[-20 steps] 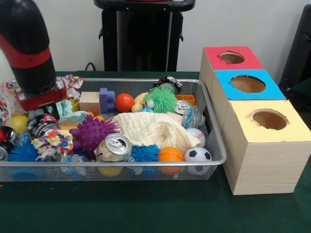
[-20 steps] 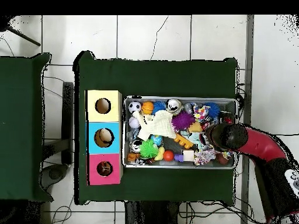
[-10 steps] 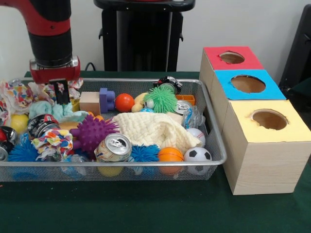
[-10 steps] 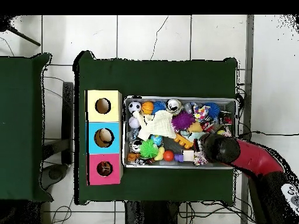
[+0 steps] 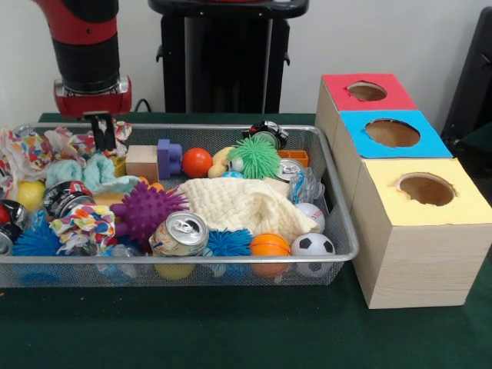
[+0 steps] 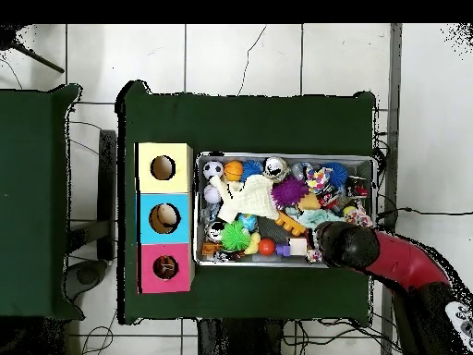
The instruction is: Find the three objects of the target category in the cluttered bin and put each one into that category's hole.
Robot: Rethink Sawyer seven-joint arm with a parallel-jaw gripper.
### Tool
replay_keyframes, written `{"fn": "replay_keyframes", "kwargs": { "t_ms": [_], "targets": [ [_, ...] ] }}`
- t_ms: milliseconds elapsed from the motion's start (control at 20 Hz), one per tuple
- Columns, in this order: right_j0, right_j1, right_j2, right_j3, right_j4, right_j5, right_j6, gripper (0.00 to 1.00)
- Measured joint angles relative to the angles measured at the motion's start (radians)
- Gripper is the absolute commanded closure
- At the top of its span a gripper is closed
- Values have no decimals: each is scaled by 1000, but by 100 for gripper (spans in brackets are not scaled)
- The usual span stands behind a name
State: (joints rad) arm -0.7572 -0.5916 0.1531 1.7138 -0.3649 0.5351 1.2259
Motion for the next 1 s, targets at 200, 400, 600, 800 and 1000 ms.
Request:
{"fn": "replay_keyframes", "kwargs": {
  "t_ms": [200,400,600,800,1000],
  "targets": [
    [-31,51,3,-55,0,0,0,100],
    [-64,100,12,-115,0,1,0,100],
    [-89,145,23,-179,0,25,0,100],
    [-104,168,38,-217,-1,92,0,100],
    [-115,154,47,-210,-1,116,0,100]
  ]
}}
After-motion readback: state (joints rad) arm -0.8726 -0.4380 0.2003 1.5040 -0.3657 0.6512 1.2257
